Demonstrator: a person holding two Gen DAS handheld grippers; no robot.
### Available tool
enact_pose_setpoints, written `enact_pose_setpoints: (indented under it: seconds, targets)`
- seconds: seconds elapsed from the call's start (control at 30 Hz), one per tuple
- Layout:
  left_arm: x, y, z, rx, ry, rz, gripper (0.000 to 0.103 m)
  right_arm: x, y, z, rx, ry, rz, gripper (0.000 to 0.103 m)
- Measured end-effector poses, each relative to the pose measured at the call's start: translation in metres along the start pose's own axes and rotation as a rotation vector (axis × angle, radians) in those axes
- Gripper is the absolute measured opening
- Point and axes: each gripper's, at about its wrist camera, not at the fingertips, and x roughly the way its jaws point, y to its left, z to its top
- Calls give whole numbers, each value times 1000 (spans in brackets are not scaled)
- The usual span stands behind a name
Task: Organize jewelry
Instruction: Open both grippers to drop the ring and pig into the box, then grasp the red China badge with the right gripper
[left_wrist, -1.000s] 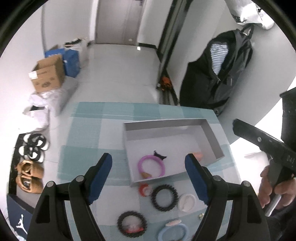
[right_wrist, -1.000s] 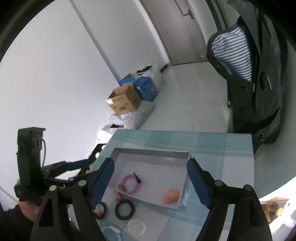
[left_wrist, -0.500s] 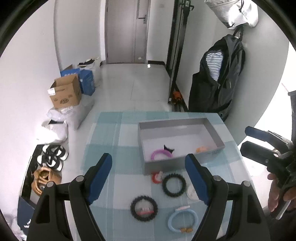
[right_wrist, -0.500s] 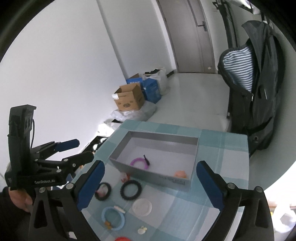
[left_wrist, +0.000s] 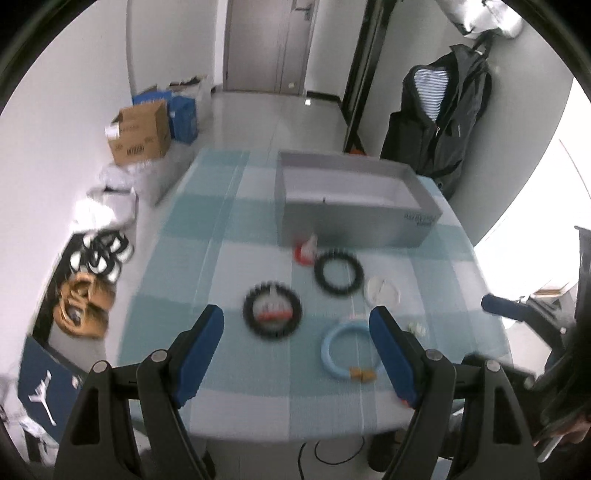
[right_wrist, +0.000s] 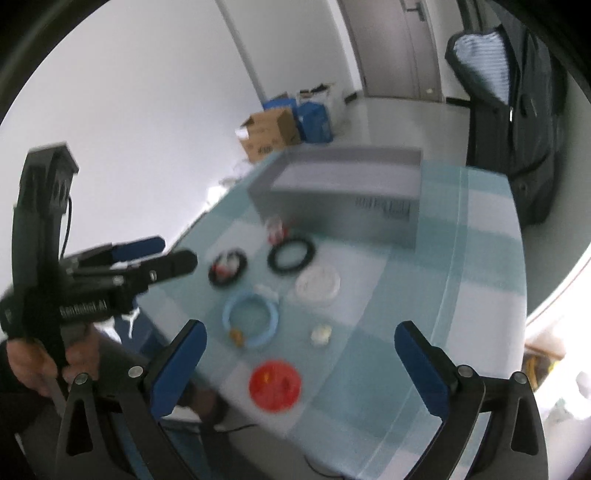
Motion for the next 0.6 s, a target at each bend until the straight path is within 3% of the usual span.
enact_pose_setpoints:
  seconds: [0.27,0.37,0.6]
  targets:
    - [-2,5,-13,11,21,32,78,12,10,-30,-58,66,-18,102]
    - [-2,11,-18,4,25,39,78,18,24,-33,-141,86,-50,95]
    - [-3,26,-22,-34,26,64,79,37,36,-38,-182,137,-117,75]
